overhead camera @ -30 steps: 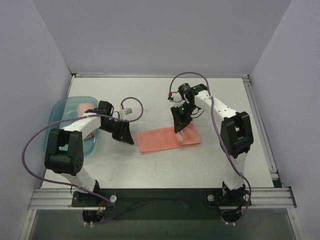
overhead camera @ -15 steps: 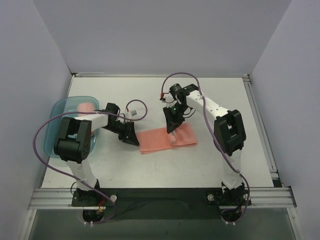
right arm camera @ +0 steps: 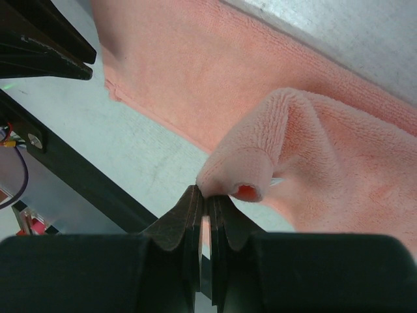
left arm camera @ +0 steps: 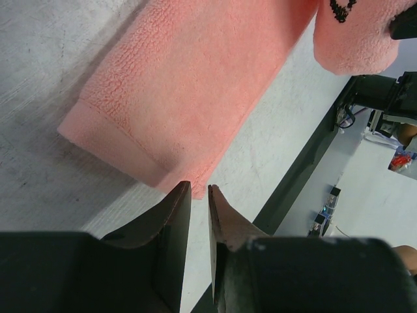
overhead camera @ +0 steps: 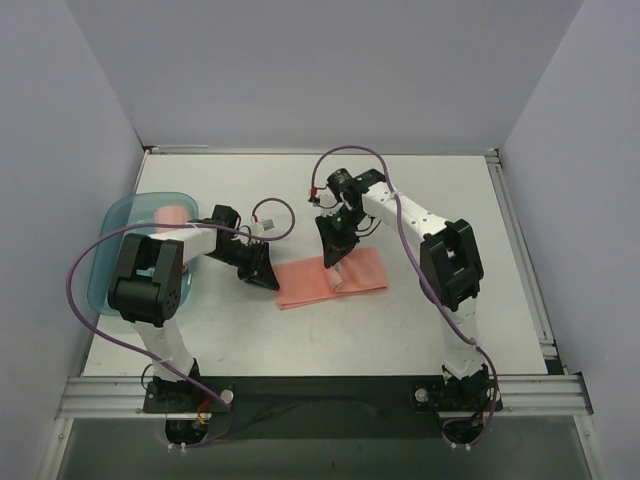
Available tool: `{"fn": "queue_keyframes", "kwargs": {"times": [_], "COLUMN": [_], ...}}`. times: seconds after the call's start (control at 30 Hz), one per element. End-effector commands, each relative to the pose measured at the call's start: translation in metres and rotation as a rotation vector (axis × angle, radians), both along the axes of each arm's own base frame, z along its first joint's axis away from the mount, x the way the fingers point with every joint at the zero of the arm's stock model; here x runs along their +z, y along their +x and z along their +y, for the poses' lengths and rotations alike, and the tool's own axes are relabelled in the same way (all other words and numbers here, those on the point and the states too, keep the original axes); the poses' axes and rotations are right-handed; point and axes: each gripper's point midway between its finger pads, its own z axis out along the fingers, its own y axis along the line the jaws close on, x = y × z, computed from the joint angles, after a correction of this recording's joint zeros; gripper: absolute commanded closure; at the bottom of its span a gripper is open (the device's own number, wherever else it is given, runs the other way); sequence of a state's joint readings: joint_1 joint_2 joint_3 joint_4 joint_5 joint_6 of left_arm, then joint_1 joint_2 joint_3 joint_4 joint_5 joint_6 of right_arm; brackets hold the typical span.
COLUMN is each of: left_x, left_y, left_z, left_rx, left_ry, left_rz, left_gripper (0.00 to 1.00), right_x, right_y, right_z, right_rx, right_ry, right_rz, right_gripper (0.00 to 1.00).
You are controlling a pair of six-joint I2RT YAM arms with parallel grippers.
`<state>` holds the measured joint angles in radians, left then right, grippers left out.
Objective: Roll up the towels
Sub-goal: Fold the towel
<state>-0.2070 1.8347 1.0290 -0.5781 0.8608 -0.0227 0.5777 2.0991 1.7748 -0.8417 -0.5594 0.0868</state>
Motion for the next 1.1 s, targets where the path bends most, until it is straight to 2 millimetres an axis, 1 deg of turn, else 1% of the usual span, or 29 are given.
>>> {"fn": "queue_keyframes", "kwargs": {"times": [0.0,0.17,0.33,0.53,0.67,0.9,1.07], "left_x": [0.002,-0.004,-0.007,-0.013,-0.018,-0.027,-0.028], "left_y": [0.007,0.005,0.004,0.003,0.002,0.002,0.001], "left_z": [-0.003,-0.001,0.0,0.001,0.003,0.005,0.004], "left_rx": [-0.001,0.002,0.005,0.006,0.007,0.008,0.007], "left_ry": [-0.019,0.0,0.005,0.022,0.034,0.053,0.053], "left_rz": [-0.032,-0.022,-0.009,-0.003,0.01,0.032,0.038], "left_gripper": [0.72,0.72,0.72,0.73,0.74,0.76,0.76], "right_x": [0.002,0.002,-0.003,0.002,0.008,0.011,0.01], "right_y": [-0.007,-0.011,-0.014,-0.013,-0.016,-0.023,-0.023], "right_z": [0.008,0.013,0.018,0.025,0.028,0.035,0.038], "right_rx": [0.003,0.016,0.023,0.028,0.033,0.048,0.046], "right_ry": [0.007,0.013,0.011,0.027,0.037,0.046,0.046], "right_rz": [0.046,0.051,0.068,0.058,0.055,0.059,0.062], "right_gripper": [1.0,1.0,1.0,1.0,1.0,1.0,1.0]}}
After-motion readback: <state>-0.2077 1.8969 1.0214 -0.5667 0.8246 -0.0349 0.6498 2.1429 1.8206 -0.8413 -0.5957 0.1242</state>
